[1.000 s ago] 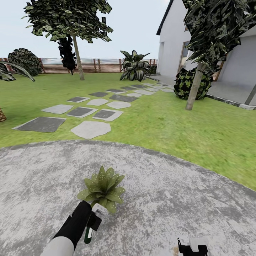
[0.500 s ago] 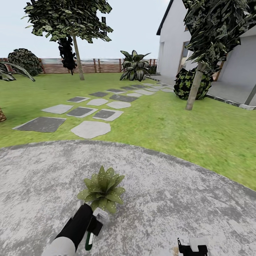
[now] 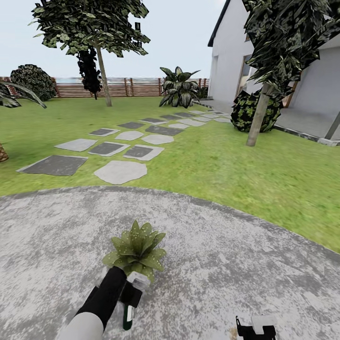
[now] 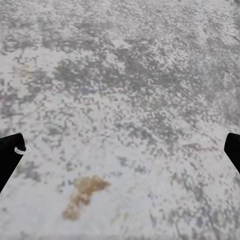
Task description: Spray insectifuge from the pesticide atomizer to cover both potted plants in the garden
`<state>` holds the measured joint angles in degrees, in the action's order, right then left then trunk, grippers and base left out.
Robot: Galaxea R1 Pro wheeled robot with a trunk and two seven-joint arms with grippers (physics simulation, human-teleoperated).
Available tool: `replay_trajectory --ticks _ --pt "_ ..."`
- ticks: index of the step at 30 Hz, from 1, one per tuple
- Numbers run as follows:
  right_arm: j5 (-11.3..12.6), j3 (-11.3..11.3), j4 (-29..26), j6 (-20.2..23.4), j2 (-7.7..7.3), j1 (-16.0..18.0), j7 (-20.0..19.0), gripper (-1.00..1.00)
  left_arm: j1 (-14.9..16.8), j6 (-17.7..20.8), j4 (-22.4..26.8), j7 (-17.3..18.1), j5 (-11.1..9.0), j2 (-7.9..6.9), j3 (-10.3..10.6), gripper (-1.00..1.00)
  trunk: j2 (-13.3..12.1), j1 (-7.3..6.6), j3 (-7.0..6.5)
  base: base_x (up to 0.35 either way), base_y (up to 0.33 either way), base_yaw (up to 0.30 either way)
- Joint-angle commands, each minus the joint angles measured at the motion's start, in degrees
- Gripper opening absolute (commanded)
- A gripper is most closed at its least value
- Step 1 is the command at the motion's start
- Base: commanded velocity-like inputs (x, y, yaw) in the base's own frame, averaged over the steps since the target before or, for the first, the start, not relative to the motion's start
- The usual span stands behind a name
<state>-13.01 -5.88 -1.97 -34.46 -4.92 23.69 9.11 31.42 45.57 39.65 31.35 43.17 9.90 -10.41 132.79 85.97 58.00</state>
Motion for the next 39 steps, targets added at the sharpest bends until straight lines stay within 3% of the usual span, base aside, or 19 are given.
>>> replay_trajectory --ticks 1,3,6,10,14,20,34,39 --pt "-0.62 -0.45 0.05 -0.16 0.0 0.04 0.21 1.0 0.09 -0.02 0.28 0.48 -0.32 0.08 -0.22 -1.0 0.02 -0.01 0.05 0.0 0.0 0.0" --pt "-0.62 -0.45 0.06 -0.16 0.0 0.04 0.21 1.0 0.4 0.02 0.57 0.41 -1.71 -0.21 0.11 -1.0 0.02 -0.01 0.05 0.0 0.0 0.0" --pt "-0.62 -0.45 0.07 -0.16 0.0 0.04 0.21 1.0 0.71 0.74 0.9 0.31 -1.83 -1.03 0.2 -1.0 0.02 -0.01 0.05 0.0 0.0 0.0" --pt "-0.62 -0.45 0.08 -0.16 0.0 0.04 0.21 1.0 1.59 7.57 2.72 0.33 -1.87 -2.97 0.25 -1.0 0.02 -0.01 0.05 0.0 0.0 0.0" --pt "-0.62 -0.45 0.04 -0.16 0.0 0.04 0.21 1.0 1.78 9.2 4.22 0.37 -1.94 -3.89 0.38 -1.0 0.02 -0.01 0.05 0.0 0.0 0.0" --pt "-0.62 -0.45 0.05 -0.16 0.0 0.04 0.21 1.0 1.77 9.33 4.38 0.33 -1.87 -3.94 0.45 -1.0 0.02 -0.01 0.05 -0.005 0.04 0.0" --pt "-0.62 -0.45 0.05 -0.16 0.0 0.04 0.21 1.0 1.3 8.95 4.31 0.29 -2.03 -3.6 0.56 -1.0 0.02 -0.01 0.04 -0.044 0.279 -0.003" --pt "-0.62 -0.45 0.07 -0.16 0.0 0.04 0.21 1.0 1.23 8.84 4.3 0.29 -2.04 -3.5 0.57 -1.0 0.02 -0.01 -0.15 -0.058 0.055 -0.122"
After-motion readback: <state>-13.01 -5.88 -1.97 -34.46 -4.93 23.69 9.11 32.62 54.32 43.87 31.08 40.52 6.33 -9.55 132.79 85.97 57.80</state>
